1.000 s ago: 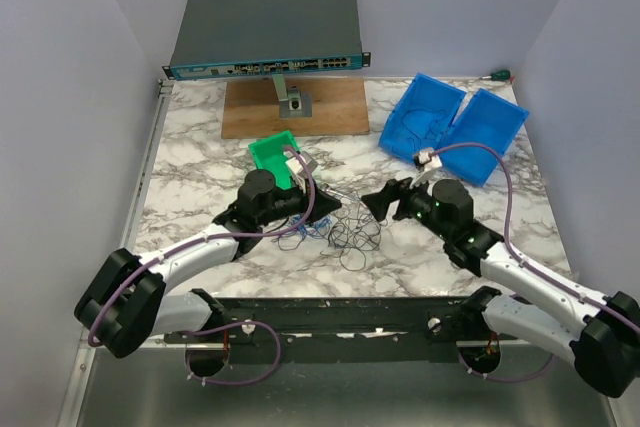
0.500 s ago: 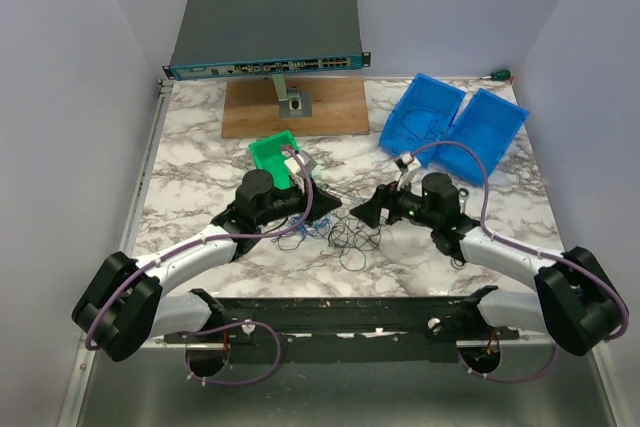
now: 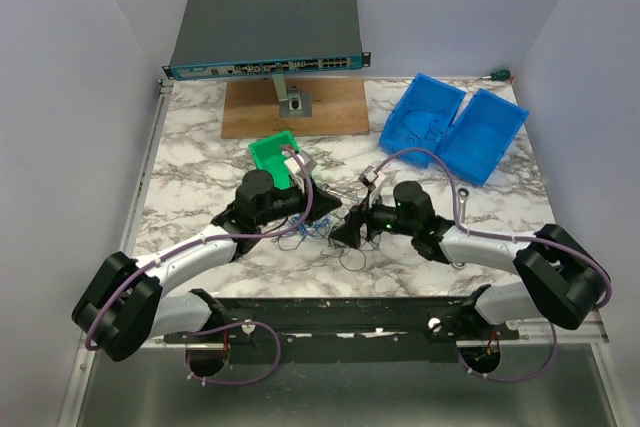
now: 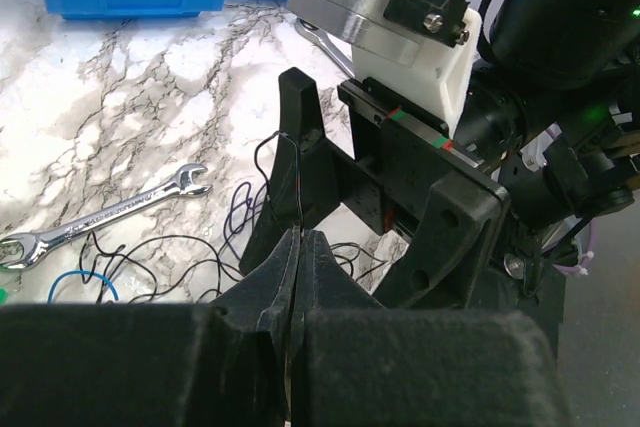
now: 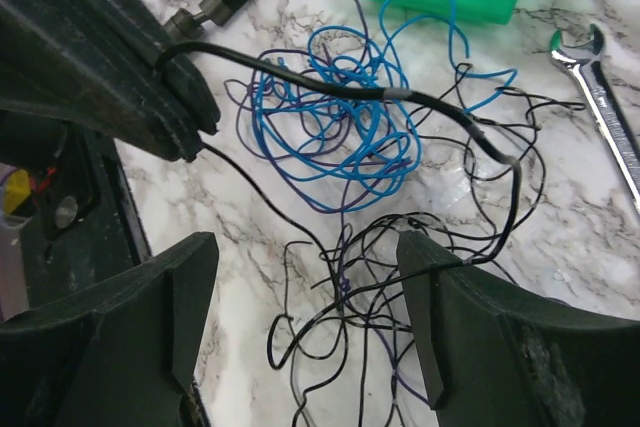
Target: Untangle the cables
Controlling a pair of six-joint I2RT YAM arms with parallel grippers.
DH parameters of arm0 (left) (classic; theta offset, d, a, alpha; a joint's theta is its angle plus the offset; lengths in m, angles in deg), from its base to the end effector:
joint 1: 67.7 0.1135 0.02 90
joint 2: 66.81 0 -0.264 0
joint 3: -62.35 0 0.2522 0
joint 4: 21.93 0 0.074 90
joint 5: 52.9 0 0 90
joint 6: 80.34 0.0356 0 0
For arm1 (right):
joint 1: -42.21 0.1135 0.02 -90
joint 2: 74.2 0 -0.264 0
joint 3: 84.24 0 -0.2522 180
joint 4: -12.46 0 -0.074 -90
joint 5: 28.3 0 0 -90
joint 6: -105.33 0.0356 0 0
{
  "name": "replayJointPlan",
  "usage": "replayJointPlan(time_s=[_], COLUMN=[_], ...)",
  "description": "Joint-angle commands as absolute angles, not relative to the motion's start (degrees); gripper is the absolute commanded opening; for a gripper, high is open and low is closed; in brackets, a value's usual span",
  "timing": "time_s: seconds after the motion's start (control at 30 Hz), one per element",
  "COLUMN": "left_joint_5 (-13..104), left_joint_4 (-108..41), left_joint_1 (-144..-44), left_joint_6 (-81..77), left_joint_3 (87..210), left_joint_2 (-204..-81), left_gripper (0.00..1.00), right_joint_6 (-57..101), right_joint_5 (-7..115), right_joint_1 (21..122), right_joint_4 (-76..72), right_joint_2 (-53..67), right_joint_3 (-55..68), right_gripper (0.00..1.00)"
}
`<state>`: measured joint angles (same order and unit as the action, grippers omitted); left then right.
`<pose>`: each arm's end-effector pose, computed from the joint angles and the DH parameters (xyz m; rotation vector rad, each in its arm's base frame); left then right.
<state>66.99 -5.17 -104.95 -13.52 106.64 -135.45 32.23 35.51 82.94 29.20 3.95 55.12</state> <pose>0.1943 -0.1700 0.2415 0.6363 1.7305 -1.2053 0.1905 0.1848 0.1807 -0.7390 1.9215 1.0905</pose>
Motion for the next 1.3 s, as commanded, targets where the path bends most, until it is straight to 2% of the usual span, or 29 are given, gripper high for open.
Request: replayJointPlan(time_s=[0.0, 0.07, 0.13, 0.23, 0.33, 0.4, 0.43, 0.5, 0.57, 0.6, 0.7, 0.73, 0.83, 0.97, 1.13, 1.27], left_joint_5=[69.11, 69.16, 69.11, 69.0, 68.61, 67.93, 67.34, 65.98, 63.91, 63.01, 60.72, 60.55, 60.63, 60.48, 61.84, 63.66], left_joint_4=[-3.97, -3.97, -3.97, -4.05, -4.05, -4.14, -4.14, -4.14, -3.9, -3.65, -3.44, -3.52, -4.41, -6.81, -19.42, -24.46], left_joint_1=[-105.25, -105.26, -105.31, -105.31, -105.28, -105.25, -105.28, -105.25, -105.31, -105.24, -105.28, -105.27, -105.26, -105.26, -105.27, -105.33], left_joint_6=[-13.37, -13.39, -13.42, -13.46, -13.53, -13.54, -13.67, -13.87, -13.98, -13.98, -13.81, -13.68, -13.29, -12.33, -10.94, -11.43], left_joint_3=[107.79, 107.84, 107.91, 108.04, 107.94, 107.81, 107.61, 107.16, 106.29, 105.71, 104.77, 104.77, 105.43, 107.39, 117.21, 122.37], left_joint_2=[-135.35, -135.49, -135.61, -135.88, -135.87, -135.66, -135.48, -134.81, -133.69, -133.17, -132.12, -132.07, -132.98, -135.69, -146.49, -153.3], left_gripper=[0.0, 0.0, 0.0, 0.0, 0.0, 0.03, 0.1, 0.28, 0.56, 0.65, 0.87, 0.9, 0.91, 0.91, 0.86, 0.84], right_joint_6=[29.11, 29.14, 29.52, 30.03, 30.25, 30.63, 31.0, 31.89, 33.74, 34.14, 35.39, 35.51, 35.95, 36.09, 34.84, 32.33], right_joint_5=[40.86, 41.86, 42.41, 42.96, 42.89, 43.36, 44.08, 45.51, 48.09, 49.55, 56.33, 59.19, 66.56, 69.1, 67.77, 73.08], right_joint_1=[83.98, 84.21, 84.16, 84.2, 84.25, 84.2, 84.18, 84.15, 84.22, 84.22, 84.2, 84.21, 84.18, 84.12, 84.14, 84.07], right_joint_4=[28.32, 28.62, 28.93, 29.52, 29.59, 29.87, 29.98, 30.08, 29.61, 28.32, 21.36, 18.22, 8.76, 0.23, -8.09, -11.47], right_joint_2=[5.18, 5.21, 5.08, 4.9, 4.67, 3.94, 3.31, 0.73, -2.76, -4.56, -11.19, -12.8, -17.52, -20.62, -18.07, -14.8], right_joint_3=[52.96, 52.93, 53.08, 53.26, 53.46, 53.99, 54.3, 55.21, 56.07, 56.03, 53.82, 52.49, 46.06, 35.58, 20.7, 11.52], right_gripper=[0.76, 0.68, 0.54, 0.16, 0.02, 0.01, 0.01, 0.01, 0.01, 0.01, 0.01, 0.01, 0.01, 0.01, 0.01, 0.01])
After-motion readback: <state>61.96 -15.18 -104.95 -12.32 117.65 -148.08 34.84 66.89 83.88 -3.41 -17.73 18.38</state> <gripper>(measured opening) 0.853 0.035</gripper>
